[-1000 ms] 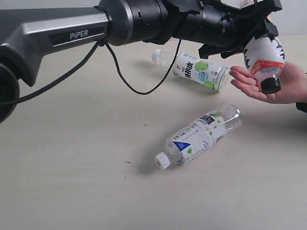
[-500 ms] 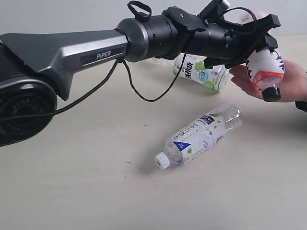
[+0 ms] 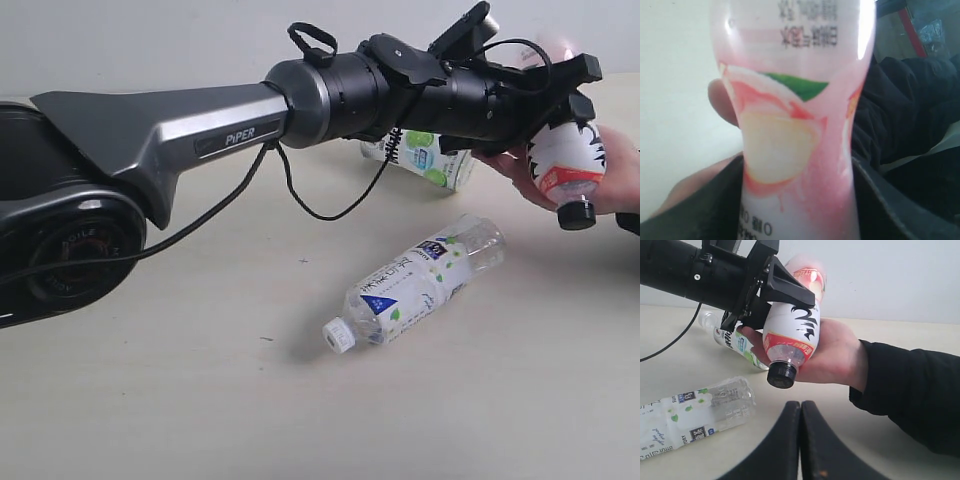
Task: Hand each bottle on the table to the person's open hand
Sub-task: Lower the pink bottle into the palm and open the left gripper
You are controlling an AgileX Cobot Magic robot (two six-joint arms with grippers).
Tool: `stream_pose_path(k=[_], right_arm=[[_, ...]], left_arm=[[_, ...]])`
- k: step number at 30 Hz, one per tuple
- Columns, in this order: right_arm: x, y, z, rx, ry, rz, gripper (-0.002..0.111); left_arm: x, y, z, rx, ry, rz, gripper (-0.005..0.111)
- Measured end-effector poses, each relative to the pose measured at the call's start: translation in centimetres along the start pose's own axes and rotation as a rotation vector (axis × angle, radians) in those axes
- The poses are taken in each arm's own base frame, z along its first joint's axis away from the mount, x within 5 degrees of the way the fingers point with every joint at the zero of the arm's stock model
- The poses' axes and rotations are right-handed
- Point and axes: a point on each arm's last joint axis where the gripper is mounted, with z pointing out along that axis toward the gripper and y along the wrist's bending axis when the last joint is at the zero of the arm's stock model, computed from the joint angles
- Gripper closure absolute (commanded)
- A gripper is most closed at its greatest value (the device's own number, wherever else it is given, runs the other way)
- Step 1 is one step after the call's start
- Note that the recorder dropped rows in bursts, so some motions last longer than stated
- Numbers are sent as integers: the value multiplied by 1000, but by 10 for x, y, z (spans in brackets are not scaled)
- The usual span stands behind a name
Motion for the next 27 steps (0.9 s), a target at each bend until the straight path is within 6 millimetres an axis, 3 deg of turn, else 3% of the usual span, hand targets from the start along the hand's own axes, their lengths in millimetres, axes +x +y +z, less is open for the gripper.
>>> stream_pose_path(k=[5, 7, 10, 15, 17, 27], right_arm=[[0, 0, 0, 0, 0, 0, 108], [0, 0, 0, 0, 0, 0, 108], [0, 0, 0, 0, 0, 0, 108], [0, 0, 0, 0, 0, 0, 108], [0, 0, 0, 0, 0, 0, 108], [0, 0, 0, 0, 0, 0, 108]], left_arm=[[0, 0, 0, 0, 0, 10, 106], [0, 0, 0, 0, 0, 10, 101], [0, 0, 0, 0, 0, 10, 83], [0, 0, 0, 1, 2, 10, 42], [0, 0, 0, 1, 2, 10, 32], [0, 0, 0, 1, 2, 35, 17]])
